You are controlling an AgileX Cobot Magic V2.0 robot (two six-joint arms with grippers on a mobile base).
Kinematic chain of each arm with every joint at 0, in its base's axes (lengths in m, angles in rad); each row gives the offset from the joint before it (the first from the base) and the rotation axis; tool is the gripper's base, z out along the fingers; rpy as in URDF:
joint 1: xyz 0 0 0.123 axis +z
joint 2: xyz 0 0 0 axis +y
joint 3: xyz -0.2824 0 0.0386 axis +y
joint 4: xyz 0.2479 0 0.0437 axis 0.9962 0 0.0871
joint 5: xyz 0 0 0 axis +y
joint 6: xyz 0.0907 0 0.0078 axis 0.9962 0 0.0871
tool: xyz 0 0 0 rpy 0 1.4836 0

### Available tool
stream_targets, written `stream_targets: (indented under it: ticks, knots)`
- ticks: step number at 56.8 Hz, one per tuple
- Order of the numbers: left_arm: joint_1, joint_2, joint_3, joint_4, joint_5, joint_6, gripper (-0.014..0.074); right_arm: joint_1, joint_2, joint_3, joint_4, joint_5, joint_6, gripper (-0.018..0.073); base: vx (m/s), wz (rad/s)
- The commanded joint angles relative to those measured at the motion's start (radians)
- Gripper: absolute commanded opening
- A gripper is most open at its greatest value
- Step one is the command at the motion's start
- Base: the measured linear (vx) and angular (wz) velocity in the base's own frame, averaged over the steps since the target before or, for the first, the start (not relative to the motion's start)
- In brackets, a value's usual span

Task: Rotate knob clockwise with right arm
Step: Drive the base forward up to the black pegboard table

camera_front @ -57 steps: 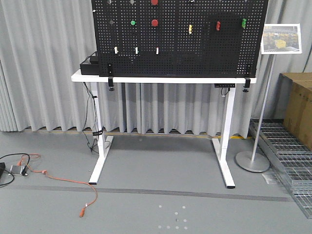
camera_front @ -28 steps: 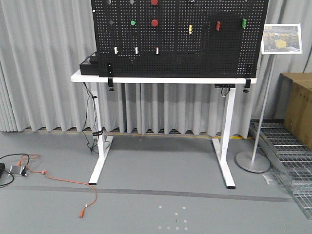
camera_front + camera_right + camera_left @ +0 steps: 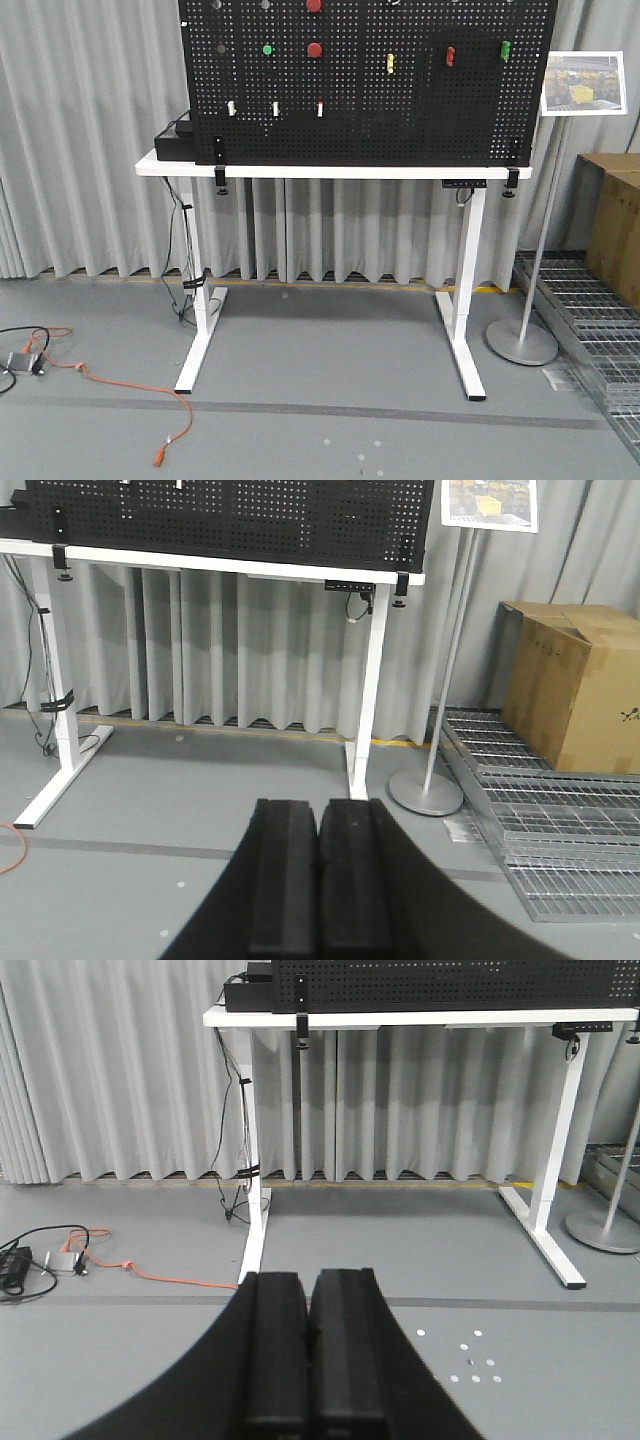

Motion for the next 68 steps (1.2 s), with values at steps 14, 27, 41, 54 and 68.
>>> stream_targets:
  ticks: [14,27,41,54,68]
  knots:
    - [-0.003,-0.009,0.026,-0.007,-0.081,0.0,-0.0006,0.002,-0.007,0.01,-0.004,-0.088,-0.011,-0.0008,0.22,-0.01]
    - [-0.003,-0.009,0.026,-0.007,-0.081,0.0,-0.0006,0.002,-0.007,0.01,-0.004,-0.088,-0.011,-0.0008,0.21,0.03]
    - [-0.003,-0.009,0.026,-0.007,-0.081,0.0,-0.0006,0.002,-0.007,0.01,-0.004,-0.088,-0.011,-0.0008,0.24,0.06]
    - [-0.003,-0.009,0.026,-0.007,-0.081,0.0,-0.0006,0.002,-0.007,0.01,-0.004,-0.088,-0.011,-0.0008,0.29,0.01]
    - [-0.003,-0.009,0.026,-0.007,-0.081,0.0,-0.0006,0.002,-0.007,0.01,-0.004,-0.088,-0.011,-0.0008,0.35,-0.01]
